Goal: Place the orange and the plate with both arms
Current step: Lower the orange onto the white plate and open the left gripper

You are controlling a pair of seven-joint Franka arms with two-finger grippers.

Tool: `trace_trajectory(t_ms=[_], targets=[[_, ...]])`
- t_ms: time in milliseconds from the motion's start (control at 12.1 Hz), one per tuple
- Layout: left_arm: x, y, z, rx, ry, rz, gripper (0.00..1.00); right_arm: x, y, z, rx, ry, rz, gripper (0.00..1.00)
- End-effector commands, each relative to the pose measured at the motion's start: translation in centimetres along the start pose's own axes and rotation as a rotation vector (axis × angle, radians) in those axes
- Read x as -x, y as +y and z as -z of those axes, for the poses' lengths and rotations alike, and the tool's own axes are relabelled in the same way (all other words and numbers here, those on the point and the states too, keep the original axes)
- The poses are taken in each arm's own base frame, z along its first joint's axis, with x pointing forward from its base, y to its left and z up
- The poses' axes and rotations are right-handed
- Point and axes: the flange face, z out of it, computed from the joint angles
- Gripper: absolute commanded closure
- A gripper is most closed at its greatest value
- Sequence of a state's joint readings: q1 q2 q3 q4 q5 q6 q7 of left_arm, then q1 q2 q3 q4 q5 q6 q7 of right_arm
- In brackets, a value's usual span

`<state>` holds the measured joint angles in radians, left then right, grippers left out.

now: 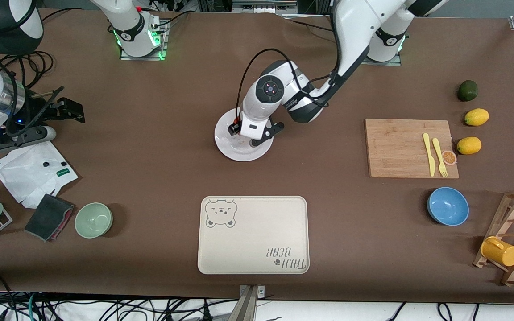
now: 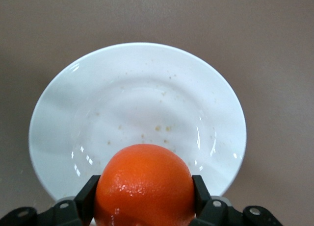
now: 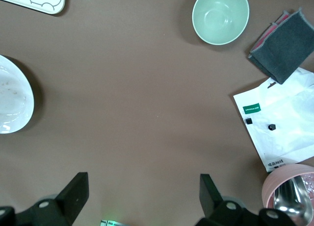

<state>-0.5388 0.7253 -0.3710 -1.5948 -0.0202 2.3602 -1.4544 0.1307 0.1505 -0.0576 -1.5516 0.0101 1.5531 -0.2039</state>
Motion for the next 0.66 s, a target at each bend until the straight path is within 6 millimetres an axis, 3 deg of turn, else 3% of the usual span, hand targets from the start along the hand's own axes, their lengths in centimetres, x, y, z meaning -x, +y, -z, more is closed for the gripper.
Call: trace_trajectory(t_ms=[0,248,413,579], targets=[[1.1,0.7,-1.5,-0.012,0.124,-0.021,0.56,0.2,0.2,0.3,-0.001,-0.003,0.007,0.00],[0.7,0.2,-3.8,-0.045,0.137,-0.037,0.50,0.2,0.2,0.1,-0.002,-0.007,0.007,0.00],[0.8,0.3,-3.4,-0.041,0.144,-0.047,0.00,0.2,0.2,0.1,-0.002,-0.007,0.007,0.00],[0.6,0.6,-2.6,-0.028,0.150,-0.049,0.00,0.2,0.2,0.0,-0.002,-0.009,0.007,0.00]])
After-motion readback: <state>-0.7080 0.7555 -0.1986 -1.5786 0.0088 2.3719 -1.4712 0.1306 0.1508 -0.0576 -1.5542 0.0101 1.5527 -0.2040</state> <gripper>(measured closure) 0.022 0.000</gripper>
